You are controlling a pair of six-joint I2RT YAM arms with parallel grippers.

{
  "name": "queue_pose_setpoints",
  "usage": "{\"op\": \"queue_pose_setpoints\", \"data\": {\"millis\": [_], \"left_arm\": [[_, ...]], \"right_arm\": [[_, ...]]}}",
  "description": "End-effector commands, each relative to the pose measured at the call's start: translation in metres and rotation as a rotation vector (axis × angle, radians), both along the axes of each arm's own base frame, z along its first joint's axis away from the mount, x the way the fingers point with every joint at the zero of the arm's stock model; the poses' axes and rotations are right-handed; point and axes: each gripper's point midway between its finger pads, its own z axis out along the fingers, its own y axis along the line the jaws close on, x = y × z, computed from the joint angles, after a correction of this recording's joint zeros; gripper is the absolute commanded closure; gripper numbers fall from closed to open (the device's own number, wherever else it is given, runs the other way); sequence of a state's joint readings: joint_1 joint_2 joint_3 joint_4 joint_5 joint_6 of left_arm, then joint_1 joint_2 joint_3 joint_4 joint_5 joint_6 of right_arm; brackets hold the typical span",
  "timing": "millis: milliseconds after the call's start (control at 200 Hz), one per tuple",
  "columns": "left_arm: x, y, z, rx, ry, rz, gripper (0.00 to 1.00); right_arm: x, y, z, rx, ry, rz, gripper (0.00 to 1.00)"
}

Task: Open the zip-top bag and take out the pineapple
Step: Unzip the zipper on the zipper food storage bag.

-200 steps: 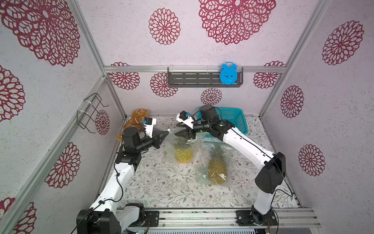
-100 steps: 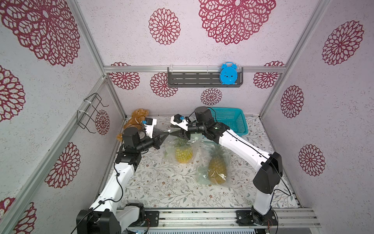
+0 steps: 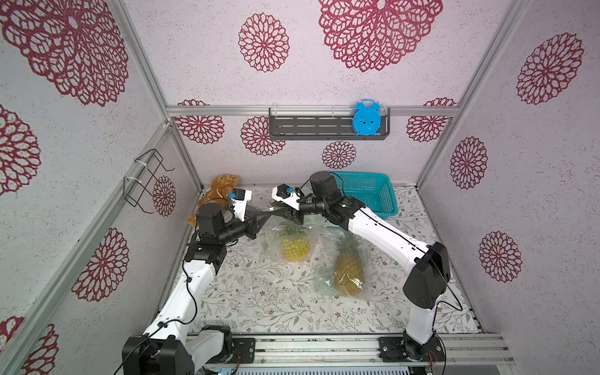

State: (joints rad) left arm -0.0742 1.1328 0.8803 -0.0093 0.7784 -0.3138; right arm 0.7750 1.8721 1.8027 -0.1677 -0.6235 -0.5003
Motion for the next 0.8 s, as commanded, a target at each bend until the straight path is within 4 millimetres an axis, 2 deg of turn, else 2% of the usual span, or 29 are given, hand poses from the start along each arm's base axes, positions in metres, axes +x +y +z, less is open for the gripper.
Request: {"op": "queue_pose_setpoints", "data": {"millis": [0,155,485,795], "left_arm": [[-0.002,-0.004,0.009,0.006,-0.028,-0.027,1.00],[-0.003,-0.005,0.009,0.007,-0.028,-0.028,1.00],[-0.003,-0.001,0.011,0.016,-0.035,-0.001,1.00],[-0.002,0.011,0.009,0.047,-0.066,0.089,1.00]], "right_arm": [[-0.004,0.004,0.031,0.070,-0.047,0.013,0.68],[-0.003,0.005,0.030,0.069,-0.040,0.015,0.71],[0.000,0.003,0.026,0.052,-0.019,-0.006,0.95],[0.012,-0.021,0.024,0.025,0.063,-0.073,0.98]]}}
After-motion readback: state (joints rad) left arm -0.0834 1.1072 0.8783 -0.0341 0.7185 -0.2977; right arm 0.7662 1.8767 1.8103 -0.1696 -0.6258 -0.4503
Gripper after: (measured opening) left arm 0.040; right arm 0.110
